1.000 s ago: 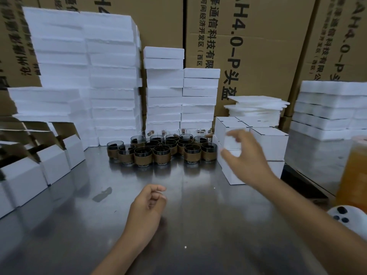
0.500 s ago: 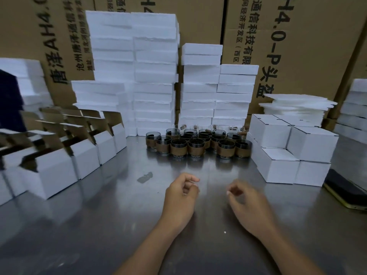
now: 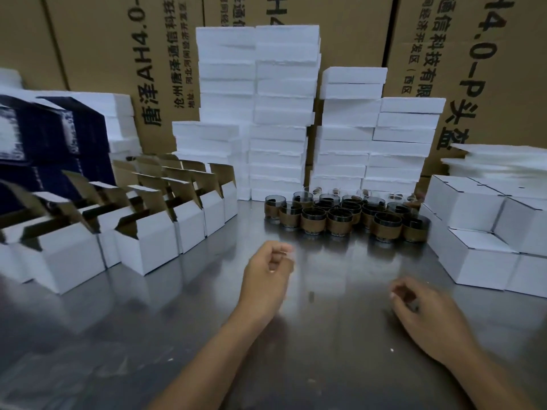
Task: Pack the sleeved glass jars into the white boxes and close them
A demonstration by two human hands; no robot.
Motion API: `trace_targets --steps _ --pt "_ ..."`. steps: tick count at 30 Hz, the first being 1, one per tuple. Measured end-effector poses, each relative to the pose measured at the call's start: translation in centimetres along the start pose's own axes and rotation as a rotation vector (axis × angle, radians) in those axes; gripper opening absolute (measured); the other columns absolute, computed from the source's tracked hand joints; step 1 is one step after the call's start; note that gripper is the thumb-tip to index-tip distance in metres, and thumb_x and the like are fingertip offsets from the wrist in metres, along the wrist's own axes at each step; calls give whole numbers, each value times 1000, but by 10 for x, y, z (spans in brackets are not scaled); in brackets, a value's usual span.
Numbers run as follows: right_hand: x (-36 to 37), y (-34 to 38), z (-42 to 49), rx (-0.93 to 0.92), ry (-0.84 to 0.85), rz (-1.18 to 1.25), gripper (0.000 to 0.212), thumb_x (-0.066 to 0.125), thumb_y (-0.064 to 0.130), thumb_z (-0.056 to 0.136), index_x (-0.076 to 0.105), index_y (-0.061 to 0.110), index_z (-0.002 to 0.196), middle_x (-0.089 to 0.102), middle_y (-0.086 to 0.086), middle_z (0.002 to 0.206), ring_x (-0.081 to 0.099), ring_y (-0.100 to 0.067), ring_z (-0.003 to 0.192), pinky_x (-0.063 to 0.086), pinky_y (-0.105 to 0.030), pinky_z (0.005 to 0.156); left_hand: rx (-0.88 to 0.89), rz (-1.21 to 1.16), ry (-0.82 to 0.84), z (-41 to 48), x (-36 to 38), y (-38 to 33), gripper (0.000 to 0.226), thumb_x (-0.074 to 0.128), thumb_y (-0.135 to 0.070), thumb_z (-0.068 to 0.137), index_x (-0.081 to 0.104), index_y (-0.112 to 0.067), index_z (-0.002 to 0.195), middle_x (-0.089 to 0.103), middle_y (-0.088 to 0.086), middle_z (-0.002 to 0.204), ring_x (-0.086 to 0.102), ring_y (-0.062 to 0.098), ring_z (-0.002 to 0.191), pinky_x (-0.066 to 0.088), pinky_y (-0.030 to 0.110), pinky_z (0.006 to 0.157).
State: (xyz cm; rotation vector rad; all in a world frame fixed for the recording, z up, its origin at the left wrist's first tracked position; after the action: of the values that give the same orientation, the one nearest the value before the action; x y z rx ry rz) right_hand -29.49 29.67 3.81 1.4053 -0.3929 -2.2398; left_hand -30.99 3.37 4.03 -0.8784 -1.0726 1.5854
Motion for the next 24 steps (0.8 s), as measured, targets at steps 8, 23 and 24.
trace_targets --steps 8,23,24 --pt "0 0 0 30 -11 -18 13 64 13 84 59 24 80 57 9 71 46 1 62 33 -29 59 140 491 -471 17 -176 -23 24 58 -14 90 53 -22 112 45 2 122 49 10 98 41 24 80" --pt "3 -3 0 6 -35 -58 24 67 13 81 55 32 76 54 16 64 48 0 59 33 -27 52 5 866 -424 26 -226 -5 23 64 -24 88 64 -13 107 38 11 134 50 32 115 44 44 94" --pt "3 -4 0 4 -34 -57 23 67 13 81 55 32 76 54 17 65 48 1 60 33 -27 52 31 891 -425 25 -222 -10 22 64 -25 87 65 -13 105 41 11 132 48 32 116 43 44 95"
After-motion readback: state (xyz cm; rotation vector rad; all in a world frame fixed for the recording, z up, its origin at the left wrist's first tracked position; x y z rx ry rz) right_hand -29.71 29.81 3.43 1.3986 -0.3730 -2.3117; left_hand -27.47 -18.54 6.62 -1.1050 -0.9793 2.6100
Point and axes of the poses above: each hand's wrist, its own z-axis towards the middle knuckle, its own x-axis out of the palm, y = z × x, the point moved 10 cm from there along z, towards the middle knuckle
